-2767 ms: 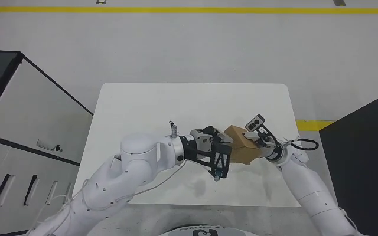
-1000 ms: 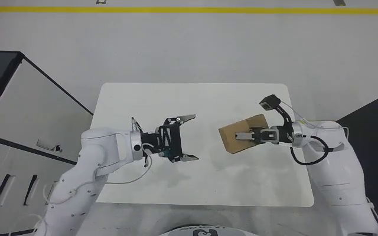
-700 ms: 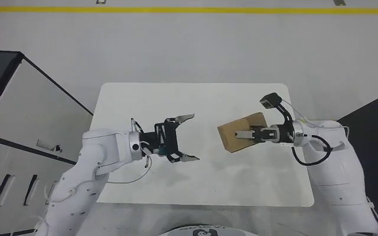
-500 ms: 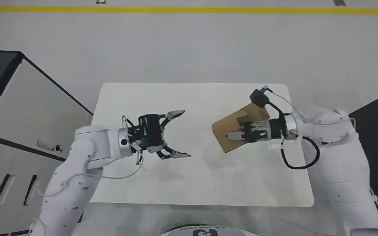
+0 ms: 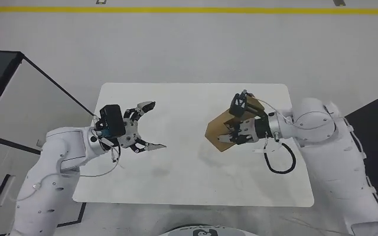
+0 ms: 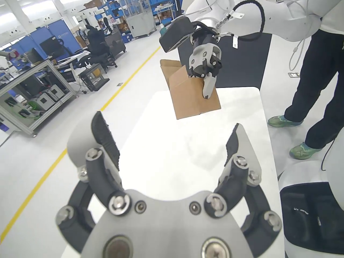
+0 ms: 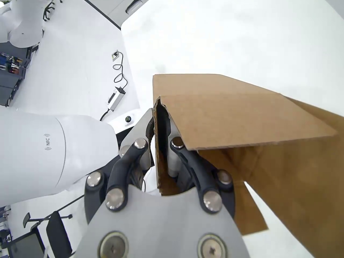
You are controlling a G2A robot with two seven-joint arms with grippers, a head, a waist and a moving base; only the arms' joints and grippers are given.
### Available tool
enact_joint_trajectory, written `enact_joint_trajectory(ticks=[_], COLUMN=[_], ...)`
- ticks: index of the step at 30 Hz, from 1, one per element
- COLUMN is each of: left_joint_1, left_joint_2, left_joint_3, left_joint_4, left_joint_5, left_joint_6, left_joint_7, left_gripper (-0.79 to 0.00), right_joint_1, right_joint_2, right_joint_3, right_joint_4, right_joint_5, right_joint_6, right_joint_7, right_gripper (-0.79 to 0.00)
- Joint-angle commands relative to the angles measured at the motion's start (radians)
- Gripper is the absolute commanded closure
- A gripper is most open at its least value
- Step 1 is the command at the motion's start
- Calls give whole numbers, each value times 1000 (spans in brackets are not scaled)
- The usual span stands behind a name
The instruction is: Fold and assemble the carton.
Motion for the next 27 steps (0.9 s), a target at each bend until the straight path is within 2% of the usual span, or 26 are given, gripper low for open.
enact_joint_trajectory(ticks=[1,4,6,10,15,19,27], left_joint_1=[0,0,0,0,0,0,0], left_joint_2=[22,25,25,25,25,25,25], left_joint_3=[2,2,2,2,2,2,2], left_joint_4=[-8,-8,-8,-8,-8,-8,-8], left_joint_5=[2,5,5,5,5,5,5], left_joint_6=[0,0,0,0,0,0,0], left_joint_7=[38,43,43,43,43,43,43], left_gripper=[-785,-785,-785,-785,-785,-785,-785], right_joint_1=[0,0,9,49,145,219,224], right_joint_2=[0,0,4,8,4,-13,-15], right_joint_3=[0,0,-24,-138,-308,-411,-417], right_joint_4=[0,-4,-61,-153,-159,-120,-115], right_joint_5=[0,-8,-122,-346,-518,-550,-548], right_joint_6=[0,0,5,26,38,35,35], right_joint_7=[0,-5,4,25,38,35,33], right_gripper=[0,0,0,0,0,0,0])
